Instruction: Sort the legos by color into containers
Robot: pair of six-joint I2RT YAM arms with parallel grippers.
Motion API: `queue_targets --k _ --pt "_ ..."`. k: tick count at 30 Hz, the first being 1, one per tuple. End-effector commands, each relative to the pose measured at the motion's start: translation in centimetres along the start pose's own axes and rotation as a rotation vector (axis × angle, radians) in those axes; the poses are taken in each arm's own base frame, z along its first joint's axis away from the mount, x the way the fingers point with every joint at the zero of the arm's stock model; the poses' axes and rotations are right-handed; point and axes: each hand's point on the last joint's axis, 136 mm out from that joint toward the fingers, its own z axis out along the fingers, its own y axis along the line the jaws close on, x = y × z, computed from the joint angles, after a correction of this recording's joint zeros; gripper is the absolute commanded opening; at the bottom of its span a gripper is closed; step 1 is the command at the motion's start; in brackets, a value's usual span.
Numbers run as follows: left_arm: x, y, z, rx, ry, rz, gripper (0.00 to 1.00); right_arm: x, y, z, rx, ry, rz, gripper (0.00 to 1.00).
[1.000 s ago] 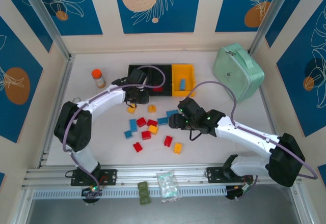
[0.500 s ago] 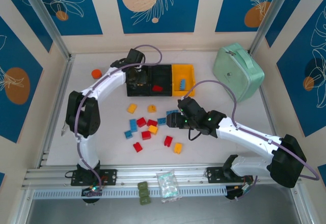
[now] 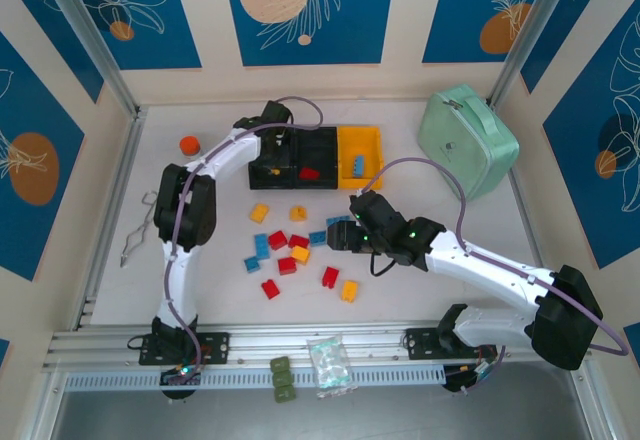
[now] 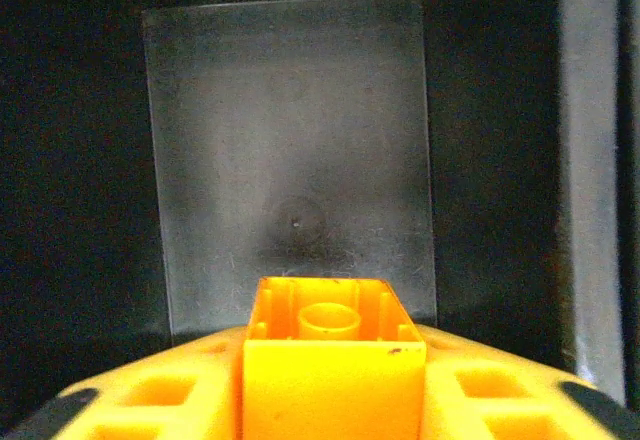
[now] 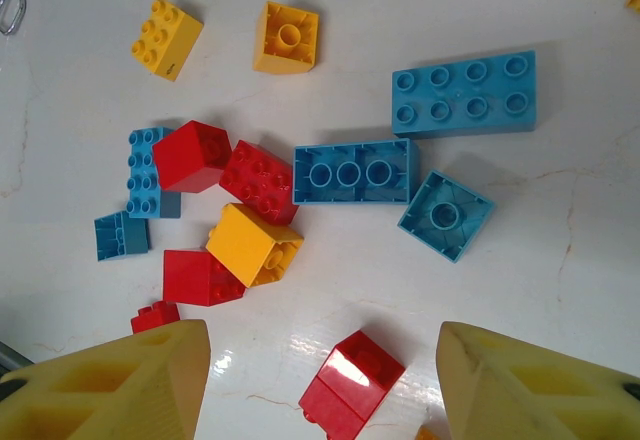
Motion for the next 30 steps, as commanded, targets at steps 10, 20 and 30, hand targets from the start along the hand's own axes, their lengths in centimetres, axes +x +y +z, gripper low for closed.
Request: queue_targets --k 10,20,30 --pt "-1.1 0.0 -4.9 0.065 -0.076 -0.021 0.54 -1.0 -1.8 -1.2 0.087 -0.016 0.028 0.64" --pt "3.2 -1.3 -10.2 0.248 -0.101 -0.014 0.56 -2.1 -5.3 -1.8 0.195 -0.002 0.107 0.67" --pt "10.8 -2.6 -12.7 0.444 -0.061 -0.031 0.6 -2.9 -5.5 1.4 0.267 0.083 0.057 0.74"
